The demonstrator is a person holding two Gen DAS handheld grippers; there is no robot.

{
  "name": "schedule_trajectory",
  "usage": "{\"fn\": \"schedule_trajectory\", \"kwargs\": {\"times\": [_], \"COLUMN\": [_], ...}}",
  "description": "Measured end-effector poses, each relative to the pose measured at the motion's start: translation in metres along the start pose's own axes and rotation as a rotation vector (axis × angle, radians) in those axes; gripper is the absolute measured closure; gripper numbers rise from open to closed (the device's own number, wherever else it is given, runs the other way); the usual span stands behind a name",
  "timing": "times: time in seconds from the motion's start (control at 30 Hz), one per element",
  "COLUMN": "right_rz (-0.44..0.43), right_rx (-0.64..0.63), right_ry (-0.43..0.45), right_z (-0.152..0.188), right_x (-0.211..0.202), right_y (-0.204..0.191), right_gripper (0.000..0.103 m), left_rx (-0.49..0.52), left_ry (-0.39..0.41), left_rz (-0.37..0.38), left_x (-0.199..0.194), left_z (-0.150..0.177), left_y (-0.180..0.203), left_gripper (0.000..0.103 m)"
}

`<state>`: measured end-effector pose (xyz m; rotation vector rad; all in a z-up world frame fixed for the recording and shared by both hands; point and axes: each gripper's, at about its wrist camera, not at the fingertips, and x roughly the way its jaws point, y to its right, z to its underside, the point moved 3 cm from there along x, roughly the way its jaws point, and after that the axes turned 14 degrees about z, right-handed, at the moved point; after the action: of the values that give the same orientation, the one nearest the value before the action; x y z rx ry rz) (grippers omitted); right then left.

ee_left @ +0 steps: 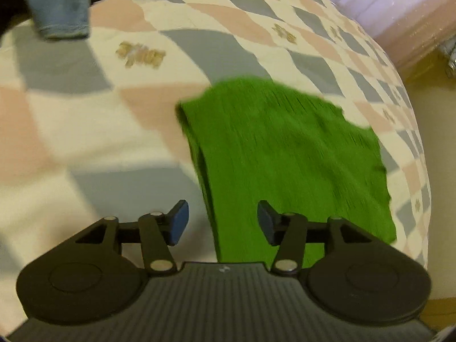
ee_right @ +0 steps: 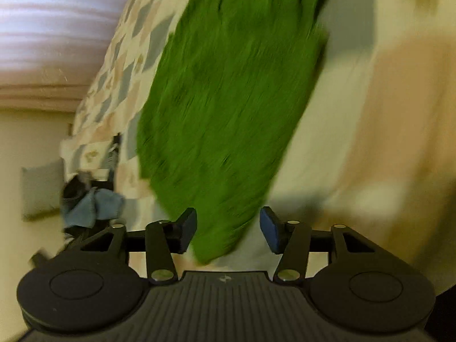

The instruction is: Fold clothes

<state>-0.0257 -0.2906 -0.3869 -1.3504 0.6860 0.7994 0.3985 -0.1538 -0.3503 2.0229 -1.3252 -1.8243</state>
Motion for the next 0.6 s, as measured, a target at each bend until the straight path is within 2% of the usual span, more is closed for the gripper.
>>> {"fn": "schedule_trajectory", "kwargs": {"times": [0.07, 0.17, 0.27, 0.33, 0.43, 0.53, 0.6], "right_rz": [-0.026, -0.011, 0.012, 0.016, -0.006, -0.030, -0.046], "right_rx": [0.080, 0.158, 0.192, 0.241, 0.321, 0.364, 0.377], "right_ry": [-0.029, -0.023, 0.020, 0.051, 0.078, 0.103, 0.120], "right_z": [0.022, 0.045, 0.055, 0.057, 0.057, 0.057, 0.054], "right_x": [0.032, 0.069, 0.089, 0.099, 0.113, 0.129, 0.138], "right_y": [-0.011, -0.020, -0.022, -0.019, -0.014, -0.015, -0.018], "right_gripper": [0.049, 0.048, 0.048, 0.048, 0.048, 0.048, 0.048], "left_rx": [-0.012, 0.004, 0.096, 0.168, 0.328, 0.397, 0.441], "left_ry": [-0.005, -0.016, -0.066, -0.116, -0.181, -0.239, -0.287], "left_rz": [0.004, 0.015, 0.035, 0.048, 0.056, 0.128, 0.146], "left_x": [0.020, 0.042, 0.066, 0.082, 0.105, 0.125, 0.140], "left_z": [-0.034, -0.075, -0.100, -0.109, -0.115, -0.118, -0.117], "left_y": [-0.018, -0.038, -0.044, -0.045, -0.037, -0.029, -0.024], "left_gripper": [0.052, 0.051, 0.040, 0.040, 0.040, 0.041, 0.049]}}
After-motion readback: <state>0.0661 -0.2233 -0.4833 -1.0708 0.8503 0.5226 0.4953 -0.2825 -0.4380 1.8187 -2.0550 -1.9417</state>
